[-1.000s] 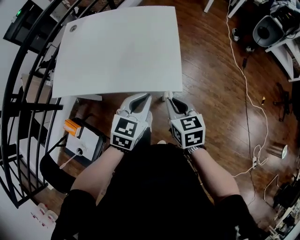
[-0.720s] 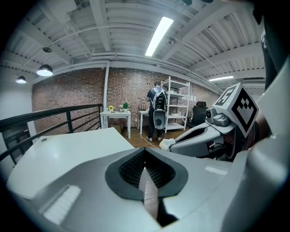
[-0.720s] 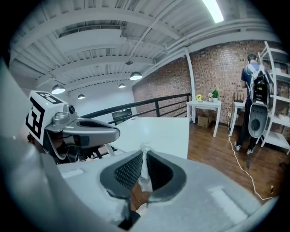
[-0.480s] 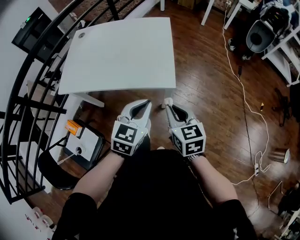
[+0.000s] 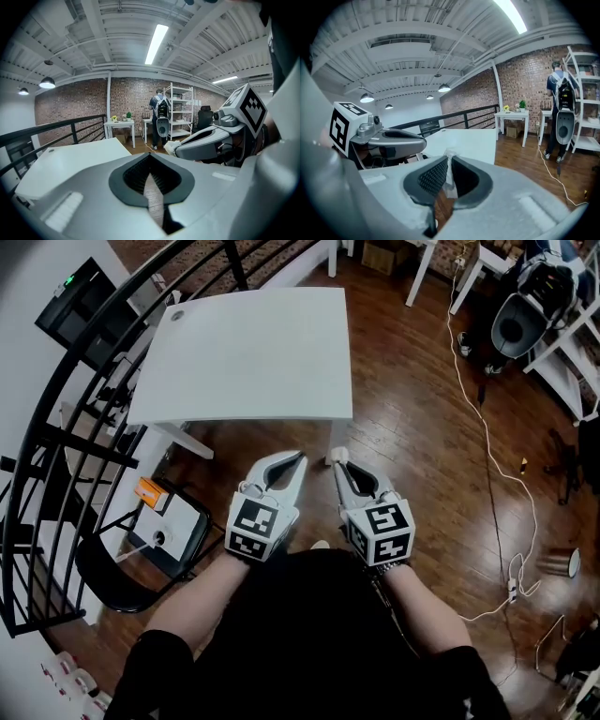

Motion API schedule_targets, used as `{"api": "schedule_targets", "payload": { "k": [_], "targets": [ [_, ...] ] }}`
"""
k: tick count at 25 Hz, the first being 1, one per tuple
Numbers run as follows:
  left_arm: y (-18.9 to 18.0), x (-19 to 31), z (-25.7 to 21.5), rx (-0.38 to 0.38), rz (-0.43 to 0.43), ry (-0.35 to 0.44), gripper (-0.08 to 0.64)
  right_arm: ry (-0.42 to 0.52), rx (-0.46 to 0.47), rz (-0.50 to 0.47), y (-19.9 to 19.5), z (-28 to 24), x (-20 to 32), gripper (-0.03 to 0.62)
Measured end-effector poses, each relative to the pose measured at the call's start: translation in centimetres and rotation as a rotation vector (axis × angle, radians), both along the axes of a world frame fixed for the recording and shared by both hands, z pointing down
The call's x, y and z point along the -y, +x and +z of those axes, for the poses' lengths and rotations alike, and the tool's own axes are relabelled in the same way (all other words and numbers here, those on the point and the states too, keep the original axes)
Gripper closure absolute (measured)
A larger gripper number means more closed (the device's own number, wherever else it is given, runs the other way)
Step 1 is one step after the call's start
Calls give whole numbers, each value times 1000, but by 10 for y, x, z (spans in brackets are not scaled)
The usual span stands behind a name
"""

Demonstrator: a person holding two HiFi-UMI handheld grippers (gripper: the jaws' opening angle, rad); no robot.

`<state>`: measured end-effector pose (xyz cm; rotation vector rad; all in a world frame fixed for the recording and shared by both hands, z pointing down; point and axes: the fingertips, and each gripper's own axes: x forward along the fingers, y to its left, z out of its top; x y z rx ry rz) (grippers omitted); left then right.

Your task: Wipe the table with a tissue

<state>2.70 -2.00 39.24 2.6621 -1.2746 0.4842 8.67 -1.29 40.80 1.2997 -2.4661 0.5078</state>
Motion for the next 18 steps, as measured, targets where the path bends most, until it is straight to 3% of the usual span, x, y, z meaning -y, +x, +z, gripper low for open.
{"api": "schedule_targets", "payload": {
  "k": [18],
  "targets": [
    [-67,-6,-26,-36,34,35,548,73,13,19,-72,-40,-11,577]
  ]
}}
